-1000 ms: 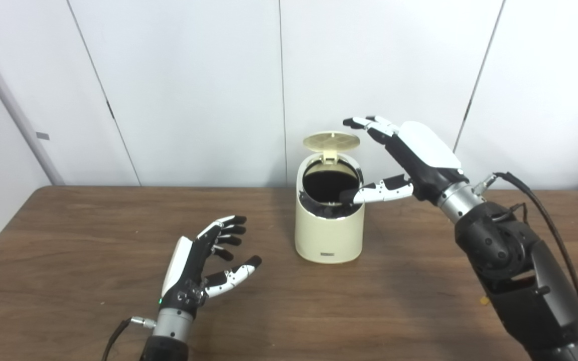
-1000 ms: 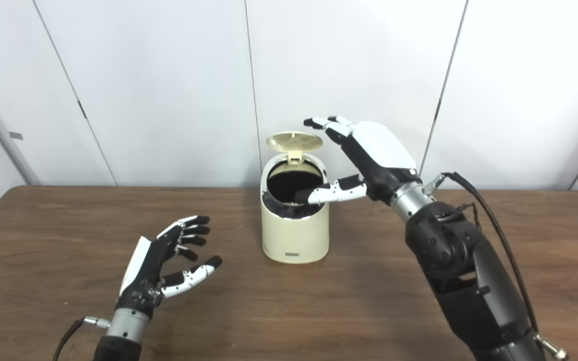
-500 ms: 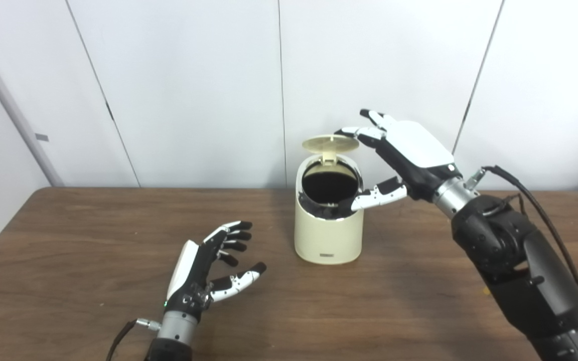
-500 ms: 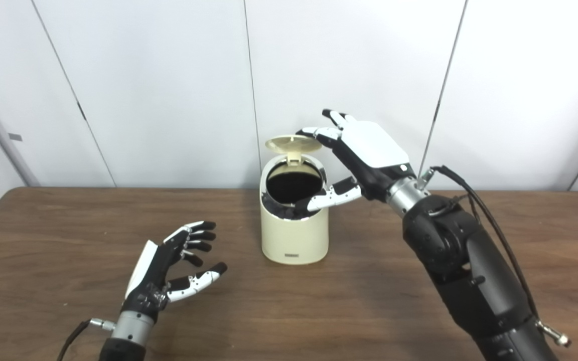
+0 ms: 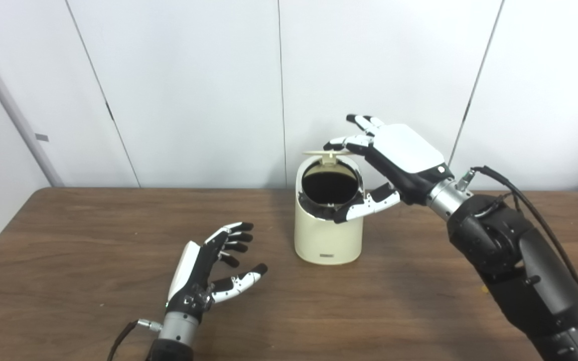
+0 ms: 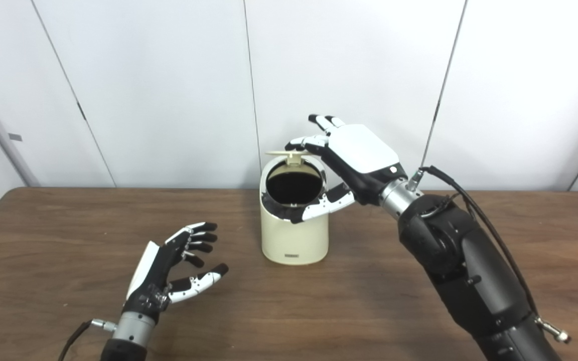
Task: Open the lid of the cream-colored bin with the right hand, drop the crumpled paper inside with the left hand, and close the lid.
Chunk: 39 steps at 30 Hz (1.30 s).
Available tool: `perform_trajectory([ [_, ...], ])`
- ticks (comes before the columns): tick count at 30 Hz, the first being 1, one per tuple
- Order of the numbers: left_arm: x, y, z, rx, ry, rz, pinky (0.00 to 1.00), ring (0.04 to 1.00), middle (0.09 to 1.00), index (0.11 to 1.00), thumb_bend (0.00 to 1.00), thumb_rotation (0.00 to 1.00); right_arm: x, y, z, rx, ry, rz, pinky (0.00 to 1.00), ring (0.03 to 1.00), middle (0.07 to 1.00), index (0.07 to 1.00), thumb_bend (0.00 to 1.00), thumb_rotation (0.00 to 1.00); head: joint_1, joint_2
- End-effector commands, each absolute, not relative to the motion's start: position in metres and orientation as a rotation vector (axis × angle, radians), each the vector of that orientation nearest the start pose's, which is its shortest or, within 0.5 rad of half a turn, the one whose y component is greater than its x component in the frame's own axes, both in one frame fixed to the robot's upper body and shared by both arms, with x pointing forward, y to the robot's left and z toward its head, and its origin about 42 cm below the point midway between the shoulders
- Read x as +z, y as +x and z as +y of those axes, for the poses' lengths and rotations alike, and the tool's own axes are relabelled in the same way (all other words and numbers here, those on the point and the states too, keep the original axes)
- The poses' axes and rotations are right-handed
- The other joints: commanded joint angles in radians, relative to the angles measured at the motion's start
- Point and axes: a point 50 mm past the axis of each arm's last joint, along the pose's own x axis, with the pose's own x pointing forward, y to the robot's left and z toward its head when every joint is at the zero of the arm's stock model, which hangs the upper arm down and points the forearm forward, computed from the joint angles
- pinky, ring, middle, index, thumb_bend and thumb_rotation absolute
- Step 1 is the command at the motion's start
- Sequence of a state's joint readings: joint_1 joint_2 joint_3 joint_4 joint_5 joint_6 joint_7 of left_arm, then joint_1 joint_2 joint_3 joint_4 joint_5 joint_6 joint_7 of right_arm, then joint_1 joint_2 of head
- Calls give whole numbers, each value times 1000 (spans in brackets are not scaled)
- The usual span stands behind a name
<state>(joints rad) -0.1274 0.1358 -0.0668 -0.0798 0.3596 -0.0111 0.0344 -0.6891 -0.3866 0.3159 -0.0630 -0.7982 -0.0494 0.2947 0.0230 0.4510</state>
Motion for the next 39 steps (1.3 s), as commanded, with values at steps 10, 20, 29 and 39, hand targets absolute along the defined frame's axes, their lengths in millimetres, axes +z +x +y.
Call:
perform_trajectory([
  [10, 175, 326, 221, -15, 501, -295, 551, 684, 736, 784, 617, 169, 342, 415, -179, 349, -1339, -761, 1000, 977, 789, 797, 814, 624, 12, 16],
  [20, 175, 326, 223, -13, 503, -286, 550, 683, 733, 787, 624, 187, 334, 412, -179, 373, -1328, -736, 1000, 961, 780, 787, 819, 625, 14, 24],
  [29, 177, 325, 221, -14, 498, -284, 550, 679, 730, 787, 622, 170, 323, 412, -177, 405, -1325, -712, 1000, 943, 765, 769, 816, 570, 17, 33],
  [39, 176, 324, 219, -12, 501, -279, 553, 680, 725, 783, 621, 191, 312, 411, -176, 455, -1341, -683, 1000, 946, 763, 769, 812, 510, 25, 44],
])
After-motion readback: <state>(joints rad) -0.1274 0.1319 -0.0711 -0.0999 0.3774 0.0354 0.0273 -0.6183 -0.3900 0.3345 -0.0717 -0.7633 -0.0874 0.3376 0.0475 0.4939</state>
